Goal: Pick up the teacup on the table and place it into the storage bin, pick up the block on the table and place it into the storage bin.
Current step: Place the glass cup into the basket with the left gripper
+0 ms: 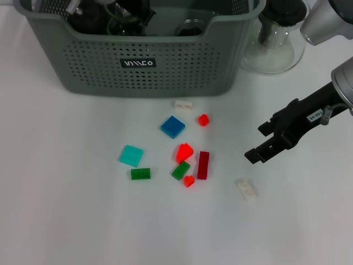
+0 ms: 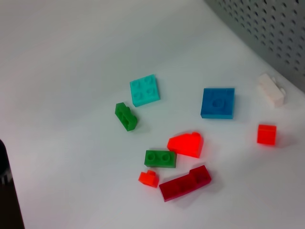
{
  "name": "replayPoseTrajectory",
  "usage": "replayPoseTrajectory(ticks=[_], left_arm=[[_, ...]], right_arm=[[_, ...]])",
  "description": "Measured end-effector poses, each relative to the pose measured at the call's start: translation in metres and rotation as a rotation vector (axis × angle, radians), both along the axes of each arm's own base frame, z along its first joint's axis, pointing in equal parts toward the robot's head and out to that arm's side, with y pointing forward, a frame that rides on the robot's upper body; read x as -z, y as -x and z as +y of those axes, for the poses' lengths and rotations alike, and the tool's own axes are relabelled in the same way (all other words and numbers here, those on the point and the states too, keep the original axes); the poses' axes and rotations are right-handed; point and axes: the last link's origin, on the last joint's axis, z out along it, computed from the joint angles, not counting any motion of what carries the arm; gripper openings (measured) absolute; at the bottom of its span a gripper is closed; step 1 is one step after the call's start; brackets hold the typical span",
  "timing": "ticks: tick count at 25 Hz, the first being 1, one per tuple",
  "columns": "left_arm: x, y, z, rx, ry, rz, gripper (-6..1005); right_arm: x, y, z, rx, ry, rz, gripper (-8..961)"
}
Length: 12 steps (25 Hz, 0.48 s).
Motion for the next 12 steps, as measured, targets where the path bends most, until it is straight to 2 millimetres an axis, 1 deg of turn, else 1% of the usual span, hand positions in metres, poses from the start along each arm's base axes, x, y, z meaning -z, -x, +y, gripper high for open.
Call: replayPoseTrajectory(ticks=[12], left_arm=[[-0.0003, -0.0002, 0.0000, 0.002, 0.000, 0.003, 50]], right_arm=[[-0.0005, 0.0009, 0.0008, -0.003, -0.001, -0.001, 897]])
